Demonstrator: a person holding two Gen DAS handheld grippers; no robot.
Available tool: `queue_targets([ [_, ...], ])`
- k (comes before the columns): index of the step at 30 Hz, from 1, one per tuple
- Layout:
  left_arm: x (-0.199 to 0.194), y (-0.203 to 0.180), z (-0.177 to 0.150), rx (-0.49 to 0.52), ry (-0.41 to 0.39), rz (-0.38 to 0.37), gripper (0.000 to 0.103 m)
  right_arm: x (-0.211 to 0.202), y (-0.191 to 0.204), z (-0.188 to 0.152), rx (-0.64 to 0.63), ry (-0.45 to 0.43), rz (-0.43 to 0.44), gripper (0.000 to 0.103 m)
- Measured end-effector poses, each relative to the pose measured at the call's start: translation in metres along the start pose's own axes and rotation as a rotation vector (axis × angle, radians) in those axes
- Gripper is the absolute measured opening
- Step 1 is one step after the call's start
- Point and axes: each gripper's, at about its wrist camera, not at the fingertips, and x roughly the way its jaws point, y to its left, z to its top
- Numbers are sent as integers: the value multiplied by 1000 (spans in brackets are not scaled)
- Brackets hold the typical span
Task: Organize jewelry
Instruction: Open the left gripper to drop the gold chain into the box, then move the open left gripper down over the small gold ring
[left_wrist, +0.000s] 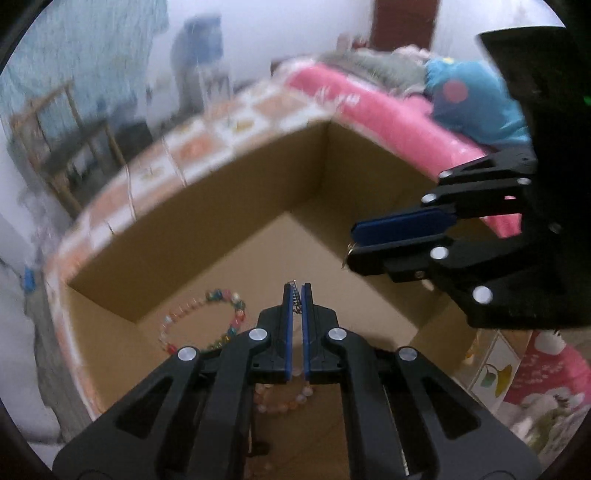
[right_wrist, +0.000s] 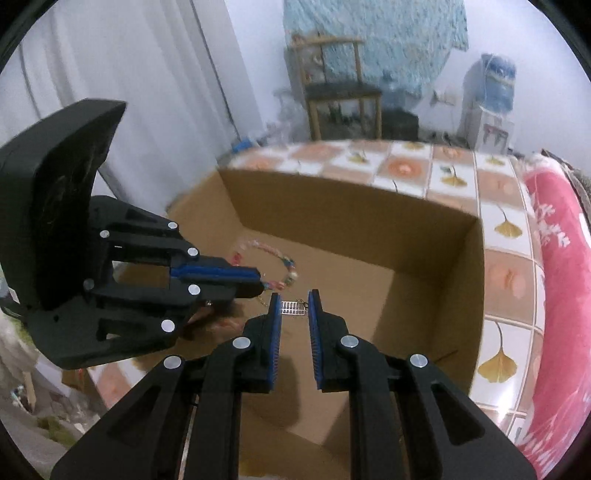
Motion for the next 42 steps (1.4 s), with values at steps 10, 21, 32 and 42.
queue_targets([
  [10, -6, 10, -7, -58, -24, 40, 25, -20, -9, -3, 68, -52, -10, 26],
  [21, -130, -25, -77, -6, -316, 107, 51, -133, -1, -70, 121, -304, 40, 59],
  [32, -108, -68, -171, -64, -216, -30, 56, -85, 24, -168, 264, -122, 46, 61],
  [42, -46, -86, -192, -128, -160, -4, 53, -45, 28, -174, 281, -101, -4, 61],
])
